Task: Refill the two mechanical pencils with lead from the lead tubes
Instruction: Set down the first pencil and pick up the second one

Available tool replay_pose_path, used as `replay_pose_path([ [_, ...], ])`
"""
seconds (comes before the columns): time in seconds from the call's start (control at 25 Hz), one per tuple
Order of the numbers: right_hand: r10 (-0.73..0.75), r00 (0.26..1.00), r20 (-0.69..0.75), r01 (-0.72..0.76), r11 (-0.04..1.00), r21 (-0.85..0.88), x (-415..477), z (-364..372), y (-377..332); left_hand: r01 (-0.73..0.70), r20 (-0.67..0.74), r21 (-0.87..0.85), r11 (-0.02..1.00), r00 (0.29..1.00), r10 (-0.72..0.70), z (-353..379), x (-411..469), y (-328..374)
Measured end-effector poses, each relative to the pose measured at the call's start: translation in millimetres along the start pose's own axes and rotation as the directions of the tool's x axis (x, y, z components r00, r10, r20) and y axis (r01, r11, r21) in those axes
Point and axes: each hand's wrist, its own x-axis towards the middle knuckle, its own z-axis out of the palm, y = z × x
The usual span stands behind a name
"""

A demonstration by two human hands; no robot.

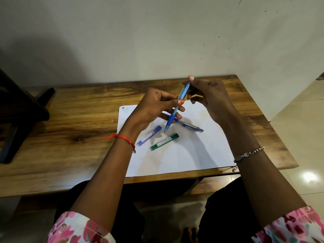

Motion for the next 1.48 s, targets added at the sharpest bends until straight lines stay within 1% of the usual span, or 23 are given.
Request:
replay_pose_path([
  [0.28, -0.004, 0.989, -0.148, -0.002, 0.999, -0.042, 2, 2, 5, 0.032, 0.037, -0.023, 0.999, 0.999, -0.032, -2, -1, 2],
  [0.56, 0.041, 0.984, -0.176, -0.053, 0.996, -0.069, 3, 8, 7, 0.053, 0.039, -0.027, 0.998, 0.998, -0.052, -5, -1, 2],
  [0.8, 0.046, 0.981, -0.187, -0.063, 0.995, -0.082, -2, 14, 6, 0.059, 0.033, -0.04, 0.997, 0.998, -0.057, -4, -1, 1],
  [0.96, 0.057, 0.956, -0.288, -0.085, 0.993, -0.087, 2, 7, 2, 0.081, 0.072, -0.012, 0.997, 0.994, -0.08, -4, -2, 0],
  [1.04, 0.095, 0.962, -0.254, -0.12, 0.989, -0.082, 3, 2, -2, 0.084, 0.064, -0.013, 0.996, 0.994, -0.083, -6, -3, 1],
  [1.12, 0.184, 0.967, -0.175, -0.185, 0.983, 0.009, 4, -1, -2, 0.08, 0.049, -0.007, 0.997, 0.996, -0.08, -7, -2, 1],
  [1.24, 0.324, 0.945, -0.033, -0.315, 0.936, 0.158, 5, -2, -4, 0.083, 0.03, 0.005, 0.997, 0.996, -0.083, -8, -2, 0],
  [1.32, 0.334, 0.942, 0.021, -0.331, 0.925, 0.187, 5, -3, -5, 0.088, 0.032, 0.011, 0.996, 0.996, -0.088, -8, -2, 0],
  [1.48, 0.301, 0.954, -0.001, -0.299, 0.946, 0.123, 5, -2, -2, 0.096, 0.037, 0.034, 0.995, 0.995, -0.097, -8, -2, 0],
])
